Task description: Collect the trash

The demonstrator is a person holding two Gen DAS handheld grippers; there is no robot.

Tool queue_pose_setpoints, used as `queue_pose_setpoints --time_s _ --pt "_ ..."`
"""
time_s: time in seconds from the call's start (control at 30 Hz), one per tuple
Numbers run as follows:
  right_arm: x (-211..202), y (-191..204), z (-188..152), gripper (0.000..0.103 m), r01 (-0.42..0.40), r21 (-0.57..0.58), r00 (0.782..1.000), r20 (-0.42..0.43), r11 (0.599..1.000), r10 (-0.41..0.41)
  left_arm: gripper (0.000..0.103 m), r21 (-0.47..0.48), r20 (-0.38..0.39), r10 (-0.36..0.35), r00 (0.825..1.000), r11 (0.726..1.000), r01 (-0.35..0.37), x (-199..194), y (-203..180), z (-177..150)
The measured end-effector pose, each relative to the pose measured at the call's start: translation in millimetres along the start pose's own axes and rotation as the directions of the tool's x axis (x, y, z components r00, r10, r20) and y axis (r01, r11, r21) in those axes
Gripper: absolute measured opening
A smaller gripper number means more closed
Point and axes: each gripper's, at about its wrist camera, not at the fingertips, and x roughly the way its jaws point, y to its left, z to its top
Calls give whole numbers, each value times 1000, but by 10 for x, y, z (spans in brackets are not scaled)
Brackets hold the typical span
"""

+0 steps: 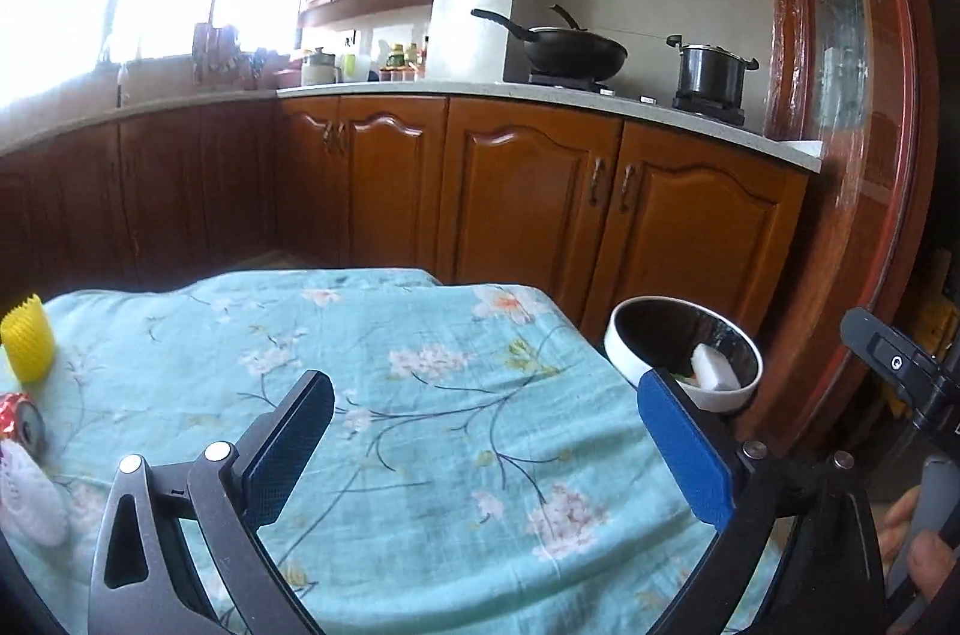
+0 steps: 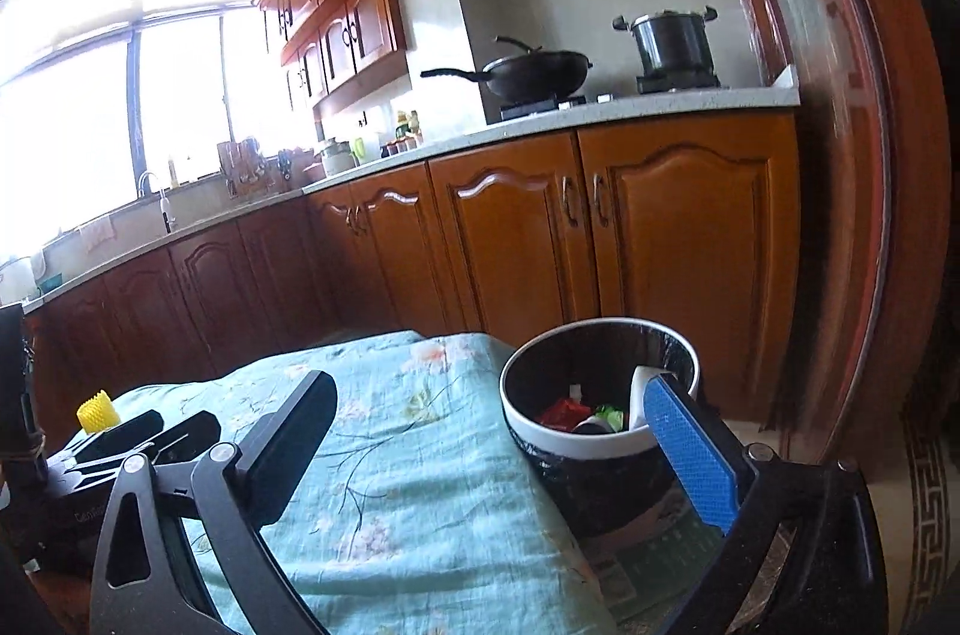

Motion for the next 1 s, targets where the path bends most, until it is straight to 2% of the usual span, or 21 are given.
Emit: queue_pose_setpoints --time_s 0.2,0.37,1.0 --pt "166 5 -303 103 27 -15 999 -42 1000 -28 102 48 9 57 998 997 -57 -60 -71 -177" --pt "252 24 -458 103 39 -30 996 -79 999 -41 102 61 2 71 997 996 -71 -33 -121 -255" --pt "190 18 -415 103 40 -48 998 -48 998 -42 102 79 34 73 997 994 -75 57 -41 -269"
